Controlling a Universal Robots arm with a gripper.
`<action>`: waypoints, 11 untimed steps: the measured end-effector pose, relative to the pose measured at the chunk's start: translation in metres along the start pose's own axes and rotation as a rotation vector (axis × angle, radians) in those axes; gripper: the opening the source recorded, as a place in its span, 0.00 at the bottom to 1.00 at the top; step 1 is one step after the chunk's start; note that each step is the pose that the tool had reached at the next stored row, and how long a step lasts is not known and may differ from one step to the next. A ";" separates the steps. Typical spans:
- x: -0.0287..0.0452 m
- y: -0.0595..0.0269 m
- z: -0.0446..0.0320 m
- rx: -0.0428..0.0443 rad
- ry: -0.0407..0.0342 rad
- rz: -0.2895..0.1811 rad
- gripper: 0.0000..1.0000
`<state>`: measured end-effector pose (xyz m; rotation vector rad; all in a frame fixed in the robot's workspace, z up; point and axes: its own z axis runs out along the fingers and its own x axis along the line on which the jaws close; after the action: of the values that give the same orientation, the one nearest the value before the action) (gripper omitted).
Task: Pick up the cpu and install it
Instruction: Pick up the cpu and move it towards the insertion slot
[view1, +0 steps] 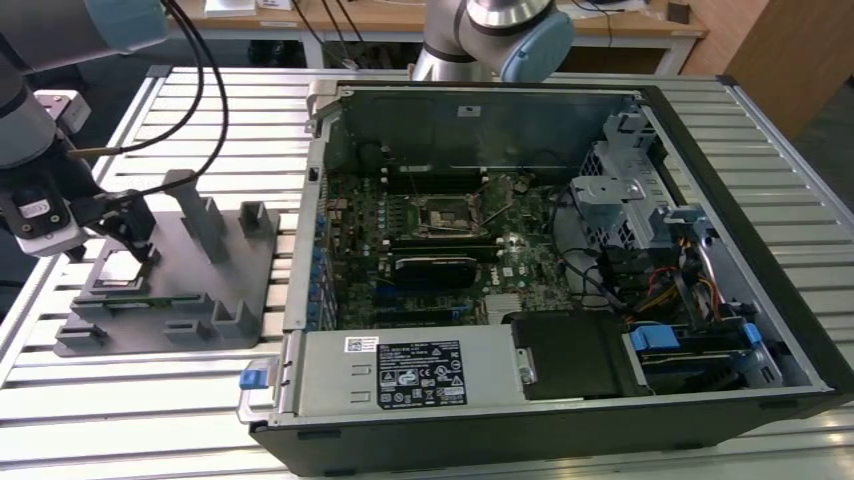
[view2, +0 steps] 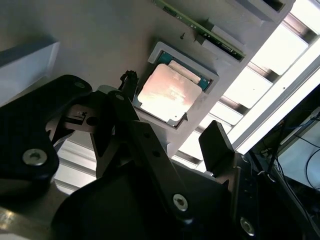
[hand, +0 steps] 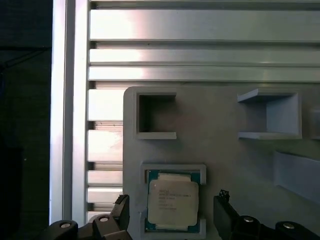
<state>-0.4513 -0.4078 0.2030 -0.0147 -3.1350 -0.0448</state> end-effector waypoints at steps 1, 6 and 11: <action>0.0000 -0.0003 0.0015 -0.0001 -0.0002 0.000 0.76; 0.0000 -0.0006 0.0057 0.0000 0.0000 0.000 0.76; 0.0000 -0.0011 0.0093 -0.0001 -0.0001 0.000 0.76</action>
<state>-0.4514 -0.4086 0.1937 -0.0147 -3.1350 -0.0449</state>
